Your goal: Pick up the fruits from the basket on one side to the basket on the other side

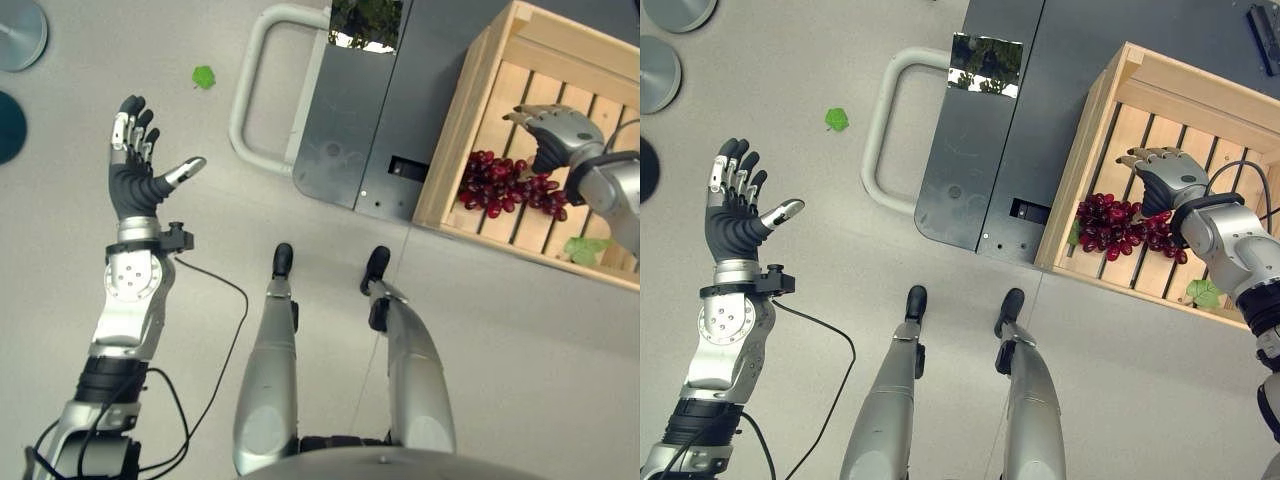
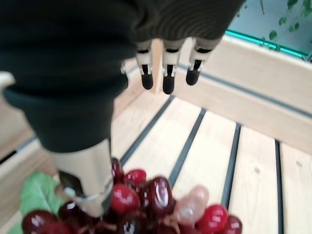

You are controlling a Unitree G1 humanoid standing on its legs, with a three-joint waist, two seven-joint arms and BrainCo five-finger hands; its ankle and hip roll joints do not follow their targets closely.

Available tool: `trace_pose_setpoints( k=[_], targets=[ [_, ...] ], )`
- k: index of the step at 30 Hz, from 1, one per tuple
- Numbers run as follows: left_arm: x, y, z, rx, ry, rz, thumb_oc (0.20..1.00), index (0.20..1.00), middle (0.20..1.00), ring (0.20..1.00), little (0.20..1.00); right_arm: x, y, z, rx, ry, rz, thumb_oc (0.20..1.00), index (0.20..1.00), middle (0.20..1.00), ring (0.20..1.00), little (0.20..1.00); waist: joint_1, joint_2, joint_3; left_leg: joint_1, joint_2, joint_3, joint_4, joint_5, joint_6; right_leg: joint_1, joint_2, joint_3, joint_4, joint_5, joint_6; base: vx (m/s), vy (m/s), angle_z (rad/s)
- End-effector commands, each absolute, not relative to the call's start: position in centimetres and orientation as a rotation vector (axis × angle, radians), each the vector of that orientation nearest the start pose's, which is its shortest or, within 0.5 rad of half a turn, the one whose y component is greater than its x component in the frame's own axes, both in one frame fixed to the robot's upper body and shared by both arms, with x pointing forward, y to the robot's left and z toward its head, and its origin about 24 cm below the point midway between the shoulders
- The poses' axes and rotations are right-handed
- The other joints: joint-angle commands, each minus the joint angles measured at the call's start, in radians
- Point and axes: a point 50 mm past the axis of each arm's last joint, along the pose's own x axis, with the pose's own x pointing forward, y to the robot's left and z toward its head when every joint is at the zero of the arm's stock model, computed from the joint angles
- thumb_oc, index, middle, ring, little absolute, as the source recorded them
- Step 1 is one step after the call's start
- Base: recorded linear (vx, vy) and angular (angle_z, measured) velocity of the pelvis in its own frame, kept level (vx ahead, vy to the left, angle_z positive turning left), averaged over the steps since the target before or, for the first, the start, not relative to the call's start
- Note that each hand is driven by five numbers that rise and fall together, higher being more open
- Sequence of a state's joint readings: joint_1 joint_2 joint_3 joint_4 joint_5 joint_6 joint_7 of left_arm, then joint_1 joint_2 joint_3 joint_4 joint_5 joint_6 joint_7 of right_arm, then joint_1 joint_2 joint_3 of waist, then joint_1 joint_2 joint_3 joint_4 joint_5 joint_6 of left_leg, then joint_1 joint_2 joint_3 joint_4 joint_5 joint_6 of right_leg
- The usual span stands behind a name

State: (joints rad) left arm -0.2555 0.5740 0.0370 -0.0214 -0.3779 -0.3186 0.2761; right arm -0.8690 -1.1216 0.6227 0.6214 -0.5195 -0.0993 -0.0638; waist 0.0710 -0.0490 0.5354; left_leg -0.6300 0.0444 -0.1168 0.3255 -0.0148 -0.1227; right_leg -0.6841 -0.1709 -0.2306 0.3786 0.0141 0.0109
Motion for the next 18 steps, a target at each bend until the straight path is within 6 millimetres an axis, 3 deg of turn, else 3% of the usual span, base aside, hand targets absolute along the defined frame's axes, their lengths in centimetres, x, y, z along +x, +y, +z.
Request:
trace_pose_setpoints(
  k=[1,8,18],
  targets=[
    [26.5,23.7,20.9,0.059,-0.795,0.172,1.0,1.0,1.0,1.0,1.0,34.7,-32.3,25.1,-1.841,-0.095,-0.183,1.0,1.0,1.0,1.0,1.0,-0.013,0.042,-0.015,-0.054,-0.024,-0.001,0.028,0.007,0.013,0.01,0.005,0.022,0.062,-0.146,0.084,0.0,0.0,0.0],
    [26.7,23.4,20.4,0.044,-0.773,0.158,1.0,1.0,1.0,1.0,1.0,34.5,-33.6,22.2,-1.858,0.063,-0.089,1.0,1.0,1.0,1.0,1.0,-0.013,0.052,-0.015,-0.069,-0.028,-0.002,0.022,0.012,0.016,-0.008,0.002,0.026,0.064,-0.147,0.085,0.0,0.0,0.0],
    [26.9,22.6,20.2,0.039,-0.762,0.117,1.0,1.0,1.0,1.0,1.0,34.7,-32.6,19.2,-1.84,0.132,0.062,1.0,1.0,1.0,1.0,1.0,-0.014,0.067,-0.015,-0.079,-0.032,-0.01,0.007,0.022,0.017,-0.021,-0.003,0.022,0.064,-0.15,0.086,0.0,0.0,0.0]
  ],
)
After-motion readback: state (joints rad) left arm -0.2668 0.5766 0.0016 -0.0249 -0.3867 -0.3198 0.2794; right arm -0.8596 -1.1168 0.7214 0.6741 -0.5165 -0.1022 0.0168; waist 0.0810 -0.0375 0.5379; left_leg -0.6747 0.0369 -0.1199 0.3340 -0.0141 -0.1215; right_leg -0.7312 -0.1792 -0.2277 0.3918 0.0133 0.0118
